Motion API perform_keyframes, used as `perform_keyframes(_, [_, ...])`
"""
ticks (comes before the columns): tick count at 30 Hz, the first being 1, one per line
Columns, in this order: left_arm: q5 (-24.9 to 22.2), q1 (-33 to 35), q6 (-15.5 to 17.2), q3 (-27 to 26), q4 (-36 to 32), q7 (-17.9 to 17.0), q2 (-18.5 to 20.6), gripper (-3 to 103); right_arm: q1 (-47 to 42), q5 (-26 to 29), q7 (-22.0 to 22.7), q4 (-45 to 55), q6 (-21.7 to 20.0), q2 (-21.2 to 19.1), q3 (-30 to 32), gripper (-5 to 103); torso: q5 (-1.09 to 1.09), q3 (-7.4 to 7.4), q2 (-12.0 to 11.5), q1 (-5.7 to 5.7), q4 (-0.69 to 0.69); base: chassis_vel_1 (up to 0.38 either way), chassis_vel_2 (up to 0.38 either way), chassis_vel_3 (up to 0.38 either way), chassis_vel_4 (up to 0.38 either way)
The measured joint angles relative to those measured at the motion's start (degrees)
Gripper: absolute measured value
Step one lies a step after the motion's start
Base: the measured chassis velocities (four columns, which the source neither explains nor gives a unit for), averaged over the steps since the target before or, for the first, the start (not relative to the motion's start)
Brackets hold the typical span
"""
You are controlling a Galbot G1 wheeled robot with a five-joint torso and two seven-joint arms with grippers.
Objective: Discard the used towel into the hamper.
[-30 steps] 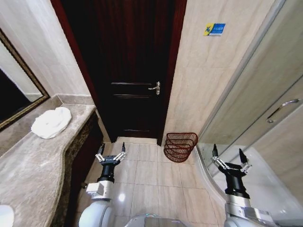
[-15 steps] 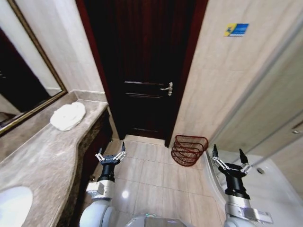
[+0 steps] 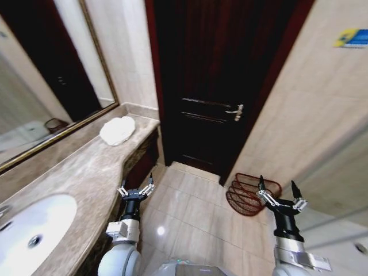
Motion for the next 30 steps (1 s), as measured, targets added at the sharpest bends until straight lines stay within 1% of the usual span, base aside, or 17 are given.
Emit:
perform_keyframes(3, [0.79,-0.38,0.03,-0.24,0.81,-1.71,-0.57,99,0.22,-0.17,0.38,0.09,-1.26,0.13,-0.12,100,-0.02,0.00,0.00,0.00,0.02,0.115,0.112,0.101,0.101])
perform_keyframes(6, [1.19,-0.44,-0.21,-0.23,1.38,-2.15,-0.92,98,0.49,-0.08,0.39,0.16,-1.58,0.25,-0.24,100,0.00,0.00,0.00,0.00,0.01,0.053,0.059,0.053,0.046])
perform_keyframes(9, [1.42,-0.40,-1.38,-0.27,1.61,-2.13,-1.02,98,0.67,0.34,0.44,0.05,-1.57,0.34,-0.34,100,0.01,0.00,0.00,0.00,-0.02,0.000,0.000,0.000,0.000])
perform_keyframes(13, [2.73,-0.53,-1.65,-0.82,1.72,-1.95,-1.03,96,0.79,1.10,0.21,0.05,-1.57,0.35,-0.36,100,0.01,0.00,0.00,0.00,-0.01,0.000,0.000,0.000,0.000])
perform_keyframes(14, [3.24,-0.59,-1.73,-0.86,1.88,-2.01,-1.03,91,0.80,1.39,-0.21,0.07,-1.52,0.32,-0.42,100,0.00,0.00,0.00,0.00,0.00,0.000,0.000,0.000,0.000])
perform_keyframes(16, [3.42,-0.57,-1.75,-0.83,1.93,-2.05,-1.03,91,0.81,1.47,-0.35,0.09,-1.49,0.31,-0.44,100,0.00,0.00,0.00,0.00,0.00,0.000,0.000,0.000,0.000])
perform_keyframes(19, [4.03,-0.36,-1.76,-0.58,2.17,-2.52,-1.03,95,0.82,1.86,-1.09,0.06,-0.89,0.30,-0.47,100,0.00,0.00,0.00,0.00,0.00,0.000,0.000,0.000,0.000])
perform_keyframes(30, [4.16,-0.25,-1.47,-0.61,1.97,-2.70,-1.01,96,0.83,1.94,-1.21,-0.03,-0.48,0.49,-0.45,100,0.00,0.00,0.00,-0.01,0.00,-0.035,0.032,0.032,-0.029])
